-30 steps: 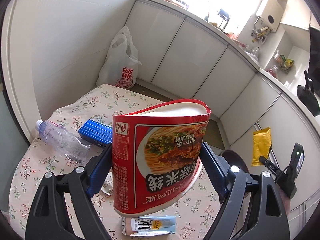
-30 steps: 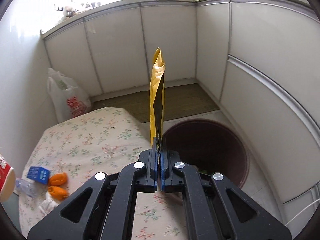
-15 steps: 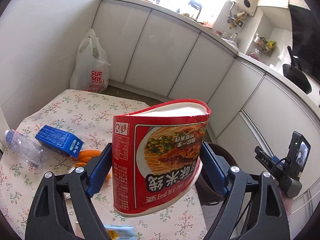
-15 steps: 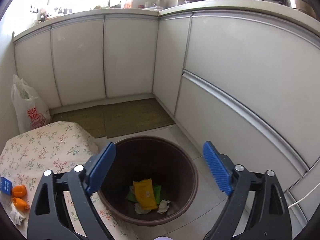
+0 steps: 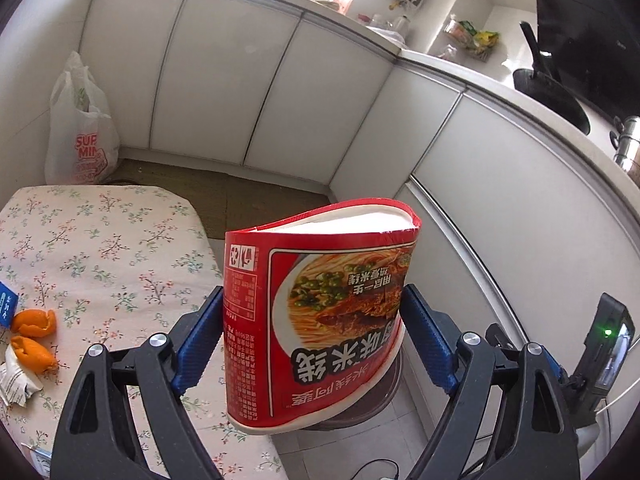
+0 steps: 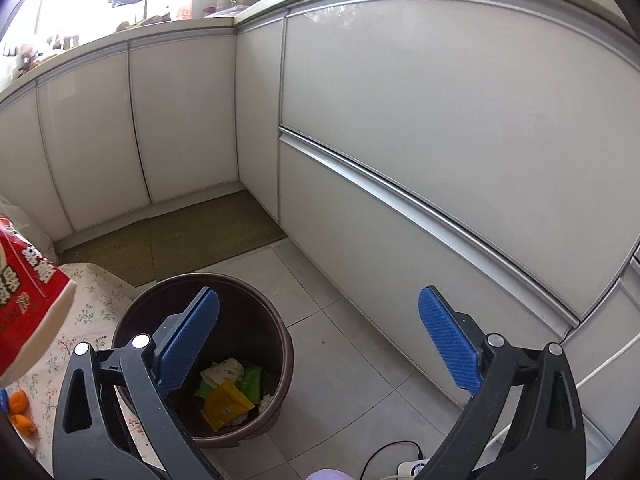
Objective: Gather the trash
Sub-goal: 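Lower the red noodle cup into the brown bin and open the left tool, then bring both tools back over the table toward the white wrapper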
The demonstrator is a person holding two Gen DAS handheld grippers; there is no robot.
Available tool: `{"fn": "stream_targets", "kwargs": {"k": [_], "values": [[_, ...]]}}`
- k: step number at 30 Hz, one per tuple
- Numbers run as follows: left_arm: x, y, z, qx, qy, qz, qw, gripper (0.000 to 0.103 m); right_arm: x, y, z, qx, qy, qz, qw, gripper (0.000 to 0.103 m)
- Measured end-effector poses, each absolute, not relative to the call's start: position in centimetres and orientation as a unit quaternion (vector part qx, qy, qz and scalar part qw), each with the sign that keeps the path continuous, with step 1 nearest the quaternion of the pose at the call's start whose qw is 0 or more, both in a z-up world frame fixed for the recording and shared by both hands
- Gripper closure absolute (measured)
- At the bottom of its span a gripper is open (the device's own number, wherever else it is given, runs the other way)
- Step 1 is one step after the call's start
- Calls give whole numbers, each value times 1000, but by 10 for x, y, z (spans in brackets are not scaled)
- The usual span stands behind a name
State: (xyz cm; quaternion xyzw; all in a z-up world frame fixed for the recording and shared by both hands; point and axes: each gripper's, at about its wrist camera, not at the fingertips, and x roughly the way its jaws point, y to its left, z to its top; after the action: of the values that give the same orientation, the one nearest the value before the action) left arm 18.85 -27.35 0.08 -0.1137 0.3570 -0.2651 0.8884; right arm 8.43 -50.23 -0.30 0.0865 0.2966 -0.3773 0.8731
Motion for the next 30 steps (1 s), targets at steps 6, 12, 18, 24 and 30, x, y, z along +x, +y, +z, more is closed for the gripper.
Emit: {"fn": "stream_targets", "kwargs": {"k": [6, 12, 18, 24, 30], "values": [[197, -323, -6, -82, 378, -273, 881, 17, 68, -521, -9, 127, 307, -393, 858, 7], [208, -347, -12, -90, 419, -282, 858, 17, 64, -527, -12, 142, 314, -391, 854, 7], [201, -349, -11, -72, 415, -271, 865, 17, 67, -527, -11, 142, 318, -384, 855, 7], [197, -330, -13, -59, 419, -250, 871, 17, 71, -518, -11, 136, 324, -369, 860, 7], [187, -291, -12, -35, 413, -220, 883, 17, 82, -490, -11, 127, 334, -338, 871, 7]]}}
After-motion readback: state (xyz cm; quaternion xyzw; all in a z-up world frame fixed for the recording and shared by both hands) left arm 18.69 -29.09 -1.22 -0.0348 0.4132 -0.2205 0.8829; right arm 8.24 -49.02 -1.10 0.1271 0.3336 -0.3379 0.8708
